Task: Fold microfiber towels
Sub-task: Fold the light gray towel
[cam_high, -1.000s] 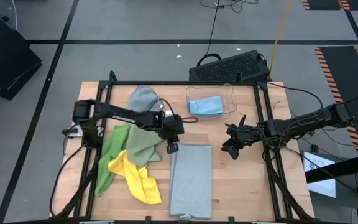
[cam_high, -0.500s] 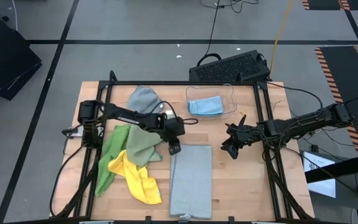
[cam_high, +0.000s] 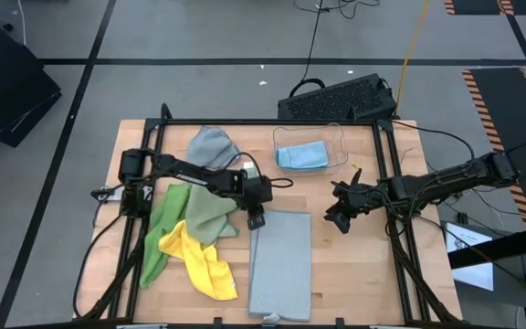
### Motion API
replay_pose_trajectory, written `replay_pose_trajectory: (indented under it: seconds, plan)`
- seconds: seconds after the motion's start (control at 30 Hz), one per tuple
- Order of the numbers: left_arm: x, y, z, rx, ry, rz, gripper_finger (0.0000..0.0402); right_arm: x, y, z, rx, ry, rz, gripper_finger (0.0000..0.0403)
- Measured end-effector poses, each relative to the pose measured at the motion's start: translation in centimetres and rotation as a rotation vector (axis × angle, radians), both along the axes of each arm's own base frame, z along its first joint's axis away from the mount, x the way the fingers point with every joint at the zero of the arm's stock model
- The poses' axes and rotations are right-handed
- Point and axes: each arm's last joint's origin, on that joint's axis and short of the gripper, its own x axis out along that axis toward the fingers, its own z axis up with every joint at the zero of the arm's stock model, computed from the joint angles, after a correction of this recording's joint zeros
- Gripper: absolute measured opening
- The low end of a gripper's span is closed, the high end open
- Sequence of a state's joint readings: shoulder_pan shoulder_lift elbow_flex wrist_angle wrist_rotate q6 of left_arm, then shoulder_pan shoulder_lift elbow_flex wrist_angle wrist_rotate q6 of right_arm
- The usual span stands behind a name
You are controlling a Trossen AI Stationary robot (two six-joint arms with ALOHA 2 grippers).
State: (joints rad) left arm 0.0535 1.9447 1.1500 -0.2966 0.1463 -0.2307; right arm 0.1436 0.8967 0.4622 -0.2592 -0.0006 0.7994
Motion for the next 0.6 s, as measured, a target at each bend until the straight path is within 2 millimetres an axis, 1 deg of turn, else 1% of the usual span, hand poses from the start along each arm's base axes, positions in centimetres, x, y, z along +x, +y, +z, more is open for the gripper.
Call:
replay_pose_trajectory:
  seconds: [0.07,0.17,0.23,0.33,0.37,0.43,0.47,0.53,0.6]
  plan:
    - [0.0,0.1,0.2,0.003,-0.008,-0.009,0.0011,0.0,0.0,0.0,0.000,0.001,0.000,0.0134]
    - [-0.1,0.3,0.9,0.008,-0.032,-0.006,0.0013,0.0,0.0,0.0,0.000,0.001,0.000,0.0134]
    - [-0.1,0.5,1.9,0.031,-0.057,-0.006,0.0012,0.0,0.0,0.0,-0.002,0.001,0.002,0.0134]
    - [0.5,0.6,3.9,0.074,-0.136,-0.022,0.0006,0.0,0.0,0.0,-0.005,0.002,0.005,0.0134]
    - [0.8,0.7,4.5,0.087,-0.159,-0.019,0.0007,0.0,0.0,0.0,-0.006,0.001,0.006,0.0134]
    - [1.2,0.9,5.2,0.112,-0.175,-0.011,0.0017,0.0,0.0,0.0,-0.013,0.002,0.012,0.0134]
    - [1.3,1.0,5.3,0.117,-0.179,-0.010,0.0023,0.0,0.0,0.0,-0.016,0.001,0.016,0.0134]
    - [1.3,1.5,4.8,0.136,-0.160,0.010,0.0033,0.0,0.0,-0.1,-0.022,0.003,0.020,0.0134]
    - [0.8,2.1,4.3,0.139,-0.098,0.027,0.0038,0.0,0.0,0.0,-0.021,0.002,0.019,0.0134]
